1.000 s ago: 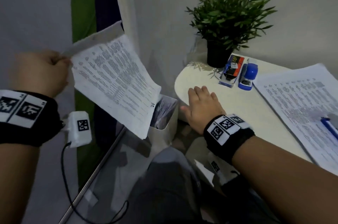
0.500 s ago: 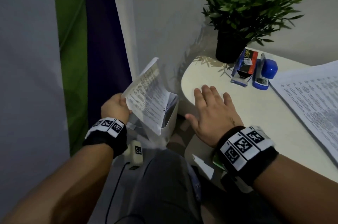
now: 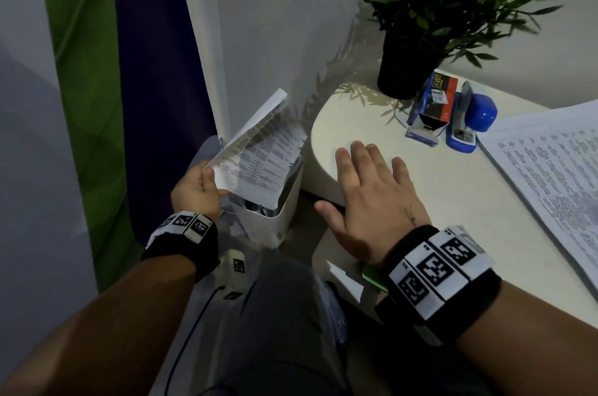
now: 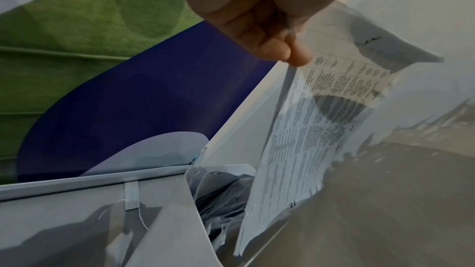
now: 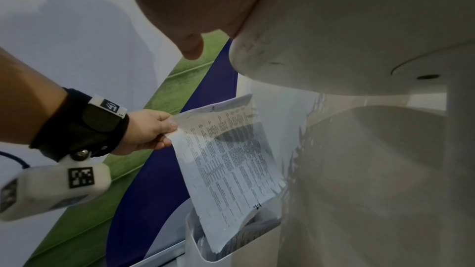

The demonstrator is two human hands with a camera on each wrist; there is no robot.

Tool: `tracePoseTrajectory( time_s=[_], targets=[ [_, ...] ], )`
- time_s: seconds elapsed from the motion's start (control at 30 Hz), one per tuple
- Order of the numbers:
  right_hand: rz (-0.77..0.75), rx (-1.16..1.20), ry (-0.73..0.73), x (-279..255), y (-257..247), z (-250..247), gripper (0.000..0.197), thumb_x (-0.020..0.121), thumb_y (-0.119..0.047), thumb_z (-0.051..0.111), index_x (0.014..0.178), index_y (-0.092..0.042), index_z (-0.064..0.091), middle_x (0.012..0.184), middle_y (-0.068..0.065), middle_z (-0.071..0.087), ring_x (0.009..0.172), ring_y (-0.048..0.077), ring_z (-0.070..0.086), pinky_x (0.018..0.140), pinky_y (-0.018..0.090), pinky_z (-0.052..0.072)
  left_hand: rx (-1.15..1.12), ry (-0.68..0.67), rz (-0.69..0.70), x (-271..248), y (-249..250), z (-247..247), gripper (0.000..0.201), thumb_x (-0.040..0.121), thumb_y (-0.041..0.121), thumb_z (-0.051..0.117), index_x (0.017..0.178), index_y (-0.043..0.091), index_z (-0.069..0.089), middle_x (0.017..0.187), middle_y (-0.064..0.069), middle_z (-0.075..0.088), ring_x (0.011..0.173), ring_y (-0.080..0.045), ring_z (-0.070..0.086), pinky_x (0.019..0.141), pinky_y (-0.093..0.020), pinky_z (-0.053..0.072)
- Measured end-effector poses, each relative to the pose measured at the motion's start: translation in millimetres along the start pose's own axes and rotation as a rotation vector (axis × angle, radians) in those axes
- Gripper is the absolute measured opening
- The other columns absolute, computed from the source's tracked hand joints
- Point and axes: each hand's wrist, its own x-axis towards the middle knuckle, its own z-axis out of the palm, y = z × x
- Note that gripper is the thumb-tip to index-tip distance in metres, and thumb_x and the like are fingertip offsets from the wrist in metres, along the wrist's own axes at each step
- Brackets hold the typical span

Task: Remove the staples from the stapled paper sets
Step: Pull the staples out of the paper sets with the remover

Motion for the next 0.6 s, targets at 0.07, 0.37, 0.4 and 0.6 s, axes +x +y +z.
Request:
tracePoseTrajectory(
  time_s=[0.07, 0.37, 0.4, 0.6],
  targets=[
    [-0.002, -0.002, 0.000, -0.4, 0.4, -0.7, 0.080, 0.089, -0.064, 0.010, 0.151, -0.015, -0.003, 0.159, 0.011, 0.000, 0.147, 0.027, -0.001, 0.117, 0.049, 0.004, 0.022, -0.012, 0.042, 1.1, -5.4, 0.6, 0.027, 0.099, 0.022, 0.042, 0.113, 0.017, 0.065, 0.085, -0.003, 0.067, 0.058, 0.010, 0.058, 0.059, -0.011, 0.045],
    [0.002, -0.014, -0.022, 0.2, -0.4, -1.4, 0.081, 0.090, -0.065, 0.011, 0.150, -0.015, -0.006, 0.159, 0.010, -0.004, 0.147, 0.027, -0.004, 0.118, 0.049, 0.003, 0.335, -0.395, -0.062, -2.9, -21.2, -0.2, 0.035, 0.096, 0.015, 0.041, 0.128, 0.024, 0.056, 0.107, -0.009, 0.060, 0.089, -0.020, 0.053, 0.076, -0.024, 0.041],
    [0.004, -0.017, -0.021, 0.4, -0.7, -1.3, 0.081, 0.090, -0.065, 0.012, 0.150, -0.015, -0.006, 0.159, 0.010, -0.004, 0.147, 0.027, -0.004, 0.118, 0.049, 0.003, 0.379, -0.410, -0.048, -4.9, -19.0, -2.5, 0.035, 0.096, 0.014, 0.042, 0.127, 0.022, 0.057, 0.104, -0.009, 0.057, 0.086, -0.020, 0.049, 0.072, -0.024, 0.038],
    [0.011, -0.009, -0.017, 1.0, -0.9, -1.3, 0.081, 0.090, -0.065, 0.013, 0.150, -0.015, -0.006, 0.159, 0.010, -0.004, 0.147, 0.027, -0.004, 0.117, 0.049, 0.003, 0.931, -0.603, 0.098, 7.4, -0.2, -0.2, 0.028, 0.097, 0.016, 0.040, 0.120, 0.009, 0.056, 0.113, -0.016, 0.061, 0.101, -0.032, 0.058, 0.084, -0.035, 0.046]
  ],
)
